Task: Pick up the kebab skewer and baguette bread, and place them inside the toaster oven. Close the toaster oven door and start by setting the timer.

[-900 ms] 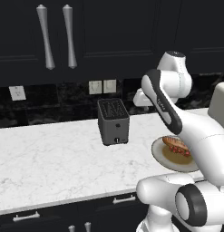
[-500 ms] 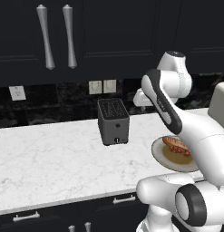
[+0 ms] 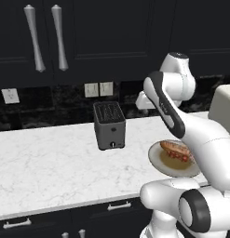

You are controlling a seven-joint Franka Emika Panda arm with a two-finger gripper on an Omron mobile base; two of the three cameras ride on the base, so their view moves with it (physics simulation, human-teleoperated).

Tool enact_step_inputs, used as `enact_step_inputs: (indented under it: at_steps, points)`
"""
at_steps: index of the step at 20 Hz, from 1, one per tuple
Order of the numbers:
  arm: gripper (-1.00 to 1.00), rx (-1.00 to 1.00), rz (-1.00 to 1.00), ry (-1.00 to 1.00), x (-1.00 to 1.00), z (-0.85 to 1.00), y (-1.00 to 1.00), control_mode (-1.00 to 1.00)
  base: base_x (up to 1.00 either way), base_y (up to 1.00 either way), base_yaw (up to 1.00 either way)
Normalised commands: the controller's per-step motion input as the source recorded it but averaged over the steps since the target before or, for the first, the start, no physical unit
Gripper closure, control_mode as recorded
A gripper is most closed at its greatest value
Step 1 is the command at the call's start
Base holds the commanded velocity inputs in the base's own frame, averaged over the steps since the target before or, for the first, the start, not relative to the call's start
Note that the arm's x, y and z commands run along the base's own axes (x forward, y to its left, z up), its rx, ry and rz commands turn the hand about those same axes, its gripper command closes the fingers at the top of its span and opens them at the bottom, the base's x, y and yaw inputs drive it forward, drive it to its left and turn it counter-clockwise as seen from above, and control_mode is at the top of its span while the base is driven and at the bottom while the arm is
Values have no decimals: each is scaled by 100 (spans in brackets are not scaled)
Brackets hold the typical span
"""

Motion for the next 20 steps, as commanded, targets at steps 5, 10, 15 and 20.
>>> enact_step_inputs:
  at_steps: [5,10,15,20]
  points:
    - [-100,0,0,0,0,0,0,100,0,-100,0]
    - [-100,0,0,0,0,0,0,100,0,-96,0]
    - [-100,0,0,0,0,0,0,100,0,-54,0]
    - [-100,0,0,0,0,0,0,100,0,0,0]
